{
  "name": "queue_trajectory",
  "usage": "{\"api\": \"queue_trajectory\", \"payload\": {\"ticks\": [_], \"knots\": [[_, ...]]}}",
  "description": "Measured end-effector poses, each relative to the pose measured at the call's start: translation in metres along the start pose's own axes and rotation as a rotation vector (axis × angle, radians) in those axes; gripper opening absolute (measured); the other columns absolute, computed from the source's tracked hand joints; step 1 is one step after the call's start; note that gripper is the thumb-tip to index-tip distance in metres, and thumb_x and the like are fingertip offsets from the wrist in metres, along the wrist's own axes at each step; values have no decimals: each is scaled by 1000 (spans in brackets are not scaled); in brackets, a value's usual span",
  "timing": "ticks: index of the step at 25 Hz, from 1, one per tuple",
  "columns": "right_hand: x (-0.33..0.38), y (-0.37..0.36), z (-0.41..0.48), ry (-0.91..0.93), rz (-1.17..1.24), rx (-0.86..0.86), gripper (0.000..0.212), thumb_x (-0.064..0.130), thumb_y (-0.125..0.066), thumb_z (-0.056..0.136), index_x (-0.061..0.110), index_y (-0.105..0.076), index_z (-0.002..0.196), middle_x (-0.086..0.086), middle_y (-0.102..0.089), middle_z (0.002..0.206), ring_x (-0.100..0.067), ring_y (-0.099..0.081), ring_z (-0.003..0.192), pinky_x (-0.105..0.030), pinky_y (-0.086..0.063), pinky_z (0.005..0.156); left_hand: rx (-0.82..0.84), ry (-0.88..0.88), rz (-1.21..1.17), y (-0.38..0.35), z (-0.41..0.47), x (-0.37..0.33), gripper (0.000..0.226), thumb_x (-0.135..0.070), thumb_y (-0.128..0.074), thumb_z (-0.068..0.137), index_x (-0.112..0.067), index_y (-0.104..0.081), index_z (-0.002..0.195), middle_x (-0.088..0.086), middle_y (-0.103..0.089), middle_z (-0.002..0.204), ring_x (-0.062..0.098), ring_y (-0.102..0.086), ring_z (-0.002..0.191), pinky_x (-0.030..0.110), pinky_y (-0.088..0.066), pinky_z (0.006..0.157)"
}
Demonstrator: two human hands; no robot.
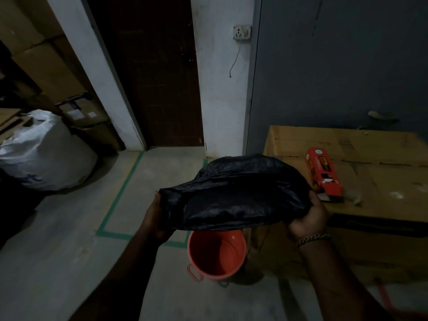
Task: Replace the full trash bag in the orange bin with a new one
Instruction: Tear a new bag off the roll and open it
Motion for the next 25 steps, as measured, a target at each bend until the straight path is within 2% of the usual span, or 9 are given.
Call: {"api": "queue_trajectory", "payload": {"ticks": [3,6,8,10,13,15,17,21,25], "knots": [[-12,1,7,-91,-53,16,61,43,-65,79,13,-59,133,-20,-64,132,-42,-60,122,-53,-52,98,-40,23,79,-2,2,11,69,-70,-30,95,-20,-61,131,14,-61,137,37,-65,115,52,-55,86],[-28,1,18,-117,-95,7,50,49,-43,100,13,-60,131,-19,-67,127,-39,-68,109,-51,-60,84,-18,71,178,-11,8,18,77,-69,-24,97,-13,-49,144,19,-63,133,38,-67,113,47,-59,82],[-40,2,24,-120,-106,-8,49,49,-41,101,14,-60,129,-18,-70,121,-36,-71,103,-46,-62,75,-5,84,267,-16,17,23,81,-64,-19,101,0,-42,145,30,-70,109,33,-75,86,36,-62,64],[-50,6,32,-101,-125,-48,47,50,-40,101,16,-60,127,-16,-75,111,-34,-68,107,-41,-62,68,50,139,312,-16,27,30,87,-57,-13,104,20,-23,143,42,-63,80,23,-67,48,24,-53,45],[-66,17,48,-96,-138,-58,48,51,-40,101,16,-61,128,-14,-74,114,-31,-63,113,-36,-61,70,122,171,309,3,55,40,92,-57,-6,104,30,-17,133,11,-62,54,14,-55,37,19,-44,40],[-82,30,59,-81,-156,-63,50,52,-39,102,16,-62,128,-13,-73,117,-30,-64,111,-34,-60,74,121,183,387,24,70,52,94,-65,-10,100,16,-41,137,9,-60,55,16,-52,36,18,-40,40],[-101,45,71,-58,-159,-80,49,51,-39,101,15,-62,126,-11,-75,112,-28,-65,105,-33,-60,72,95,210,404,41,84,64,87,-66,-10,99,3,-56,123,9,-59,52,16,-48,34,16,-36,39],[-137,90,101,-18,-122,-110,46,48,-42,101,15,-61,126,-10,-77,103,-28,-69,100,-35,-59,74,42,161,499,58,93,87,82,-57,-9,103,7,-33,148,41,-59,70,15,-52,31,13,-37,34],[-175,152,142,-4,-94,-91,47,47,-41,102,12,-61,126,-13,-75,111,-30,-75,94,-40,-61,78,13,165,435,106,127,131,80,-57,-15,103,6,-29,151,47,-54,76,17,-56,32,14,-41,34]]}}
Point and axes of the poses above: each hand's wrist, its own z-axis towards the middle knuckle, its own y-axis out of the back of the hand, x = y × z, the point moved 2 cm from there along z, towards the middle knuckle
